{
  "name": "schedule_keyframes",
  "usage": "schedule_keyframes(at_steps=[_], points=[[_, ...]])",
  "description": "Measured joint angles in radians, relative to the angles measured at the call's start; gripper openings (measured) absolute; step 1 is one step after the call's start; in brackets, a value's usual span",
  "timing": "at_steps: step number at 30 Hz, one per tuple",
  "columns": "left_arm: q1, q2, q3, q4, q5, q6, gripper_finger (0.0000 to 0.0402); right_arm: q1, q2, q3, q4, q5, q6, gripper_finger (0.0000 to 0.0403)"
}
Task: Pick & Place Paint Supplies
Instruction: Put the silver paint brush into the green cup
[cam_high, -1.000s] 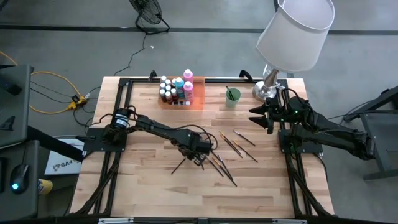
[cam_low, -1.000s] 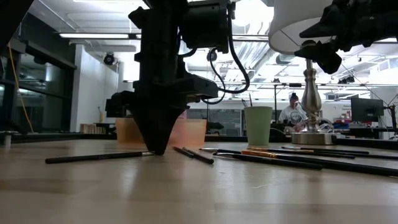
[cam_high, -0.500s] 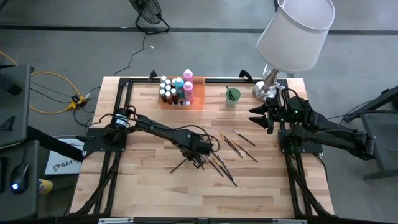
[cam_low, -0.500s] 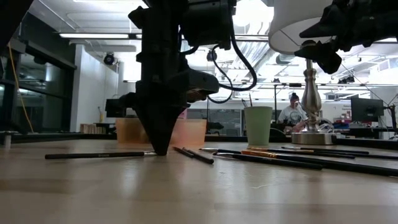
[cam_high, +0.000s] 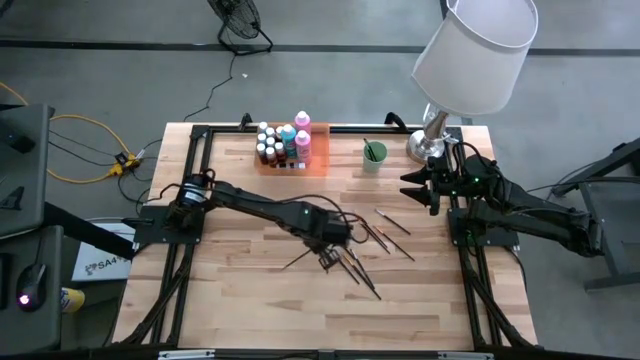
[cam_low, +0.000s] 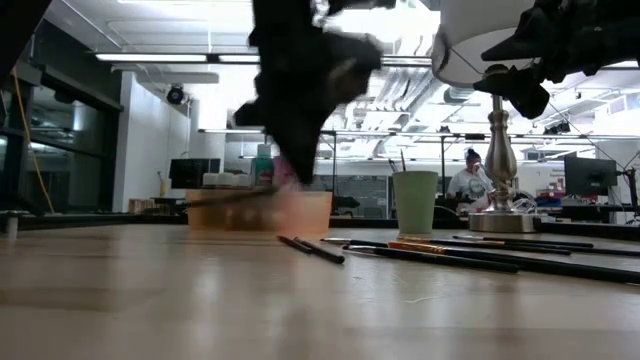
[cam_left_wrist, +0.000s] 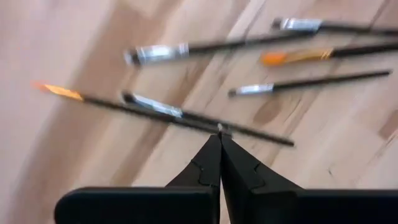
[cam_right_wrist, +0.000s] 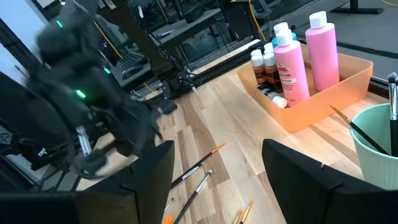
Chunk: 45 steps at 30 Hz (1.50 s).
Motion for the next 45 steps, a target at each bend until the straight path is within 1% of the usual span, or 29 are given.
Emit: schedule_keyframes(at_steps=[3,8,11,14,19,23,25,26,31,34,36,37,39,42,45], points=[[-0.003,0.000,0.086,-0.040,-0.068,0.049,0.0000,0.000,0.000,0.000,0.000,0.000,0.000,0.0237],[-0.009,-0.001,0.225,-0.018,-0.195,0.181,0.0000,0.000,0.000,0.000,0.000,0.000,0.000,0.0237],[-0.008,-0.001,0.268,0.066,-0.265,0.279,0.0000,0.000,0.000,0.000,0.003,0.000,0.000,0.0237],[-0.006,-0.001,0.297,0.164,-0.301,0.401,0.0000,0.000,0.000,0.000,0.015,0.000,0.000,0.0237],[-0.006,-0.002,0.306,0.331,-0.426,0.579,0.0000,0.000,0.000,0.000,0.035,0.000,0.000,0.0237],[-0.003,-0.002,0.306,0.432,-0.514,0.672,0.0000,0.000,0.000,0.000,0.036,0.000,0.001,0.0237],[0.001,-0.002,0.306,0.473,-0.527,0.703,0.0000,0.000,0.000,0.000,0.028,0.004,0.013,0.0237],[0.002,-0.002,0.306,0.490,-0.530,0.713,0.0000,0.001,0.000,0.000,0.016,-0.012,0.006,0.0237],[0.021,-0.002,0.306,0.550,-0.539,0.744,0.0000,0.050,0.043,0.000,0.027,-0.188,-0.118,0.0237],[0.029,-0.002,0.306,0.566,-0.539,0.755,0.0000,0.101,0.065,0.000,0.070,-0.200,-0.199,0.0237],[0.030,-0.002,0.306,0.581,-0.533,0.763,0.0000,0.137,0.082,0.000,0.095,-0.165,-0.262,0.0237],[0.030,-0.002,0.306,0.585,-0.533,0.763,0.0000,0.157,0.097,0.000,0.122,-0.131,-0.283,0.0237],[0.029,-0.002,0.306,0.587,-0.530,0.765,0.0000,0.191,0.138,0.000,0.179,-0.065,-0.304,0.0237],[0.028,-0.002,0.305,0.587,-0.529,0.765,0.0000,0.235,0.198,0.000,0.288,0.005,-0.319,0.0237],[0.027,-0.002,0.305,0.589,-0.529,0.765,0.0000,0.266,0.264,0.001,0.361,0.120,-0.341,0.0237]])
